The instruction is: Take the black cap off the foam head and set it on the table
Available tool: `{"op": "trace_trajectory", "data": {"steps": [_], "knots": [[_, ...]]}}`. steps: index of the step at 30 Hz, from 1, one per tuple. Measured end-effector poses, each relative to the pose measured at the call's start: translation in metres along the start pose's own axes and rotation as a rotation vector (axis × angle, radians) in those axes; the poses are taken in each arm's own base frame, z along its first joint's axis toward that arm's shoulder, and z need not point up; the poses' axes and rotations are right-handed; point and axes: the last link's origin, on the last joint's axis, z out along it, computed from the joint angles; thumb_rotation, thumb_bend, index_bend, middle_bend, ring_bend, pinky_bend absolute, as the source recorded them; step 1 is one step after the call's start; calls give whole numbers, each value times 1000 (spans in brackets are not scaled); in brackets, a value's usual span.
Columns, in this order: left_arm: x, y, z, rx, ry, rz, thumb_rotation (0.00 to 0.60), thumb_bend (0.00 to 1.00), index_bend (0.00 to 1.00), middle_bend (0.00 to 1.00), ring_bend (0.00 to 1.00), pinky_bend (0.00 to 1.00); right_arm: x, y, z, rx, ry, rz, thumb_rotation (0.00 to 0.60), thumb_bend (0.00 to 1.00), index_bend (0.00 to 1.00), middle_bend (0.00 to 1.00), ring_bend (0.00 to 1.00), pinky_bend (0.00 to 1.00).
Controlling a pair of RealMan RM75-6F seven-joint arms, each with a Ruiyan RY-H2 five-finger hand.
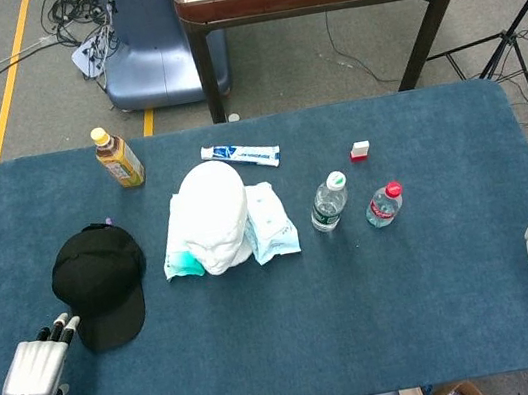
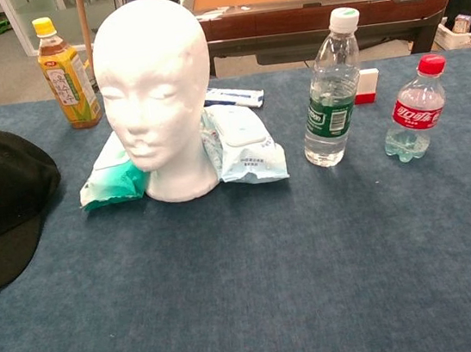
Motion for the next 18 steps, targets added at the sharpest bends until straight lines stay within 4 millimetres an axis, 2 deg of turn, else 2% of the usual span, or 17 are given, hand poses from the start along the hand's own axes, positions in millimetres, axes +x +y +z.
{"op": "trace_trajectory", "data": {"steps": [3,6,13,18], "knots": [[2,0,-1,19,31,-68,600,91,329,290,297,601,-1,-1,0,0,-3,-6,600,487,525,496,436,489],[3,-1,-5,22,82,-151,600,124,397,343,312,597,-2,-1,1,0,-6,-10,600,487,525,496,436,489],[0,-3,-19,5,237,-310,600,134,430,379,320,594,-5,-4,2,2,-14,-21,600,487,525,496,436,489],[-3,-4,-26,1,279,-378,600,138,437,384,323,594,-7,-5,3,1,-17,-23,600,487,525,495,436,489]]}}
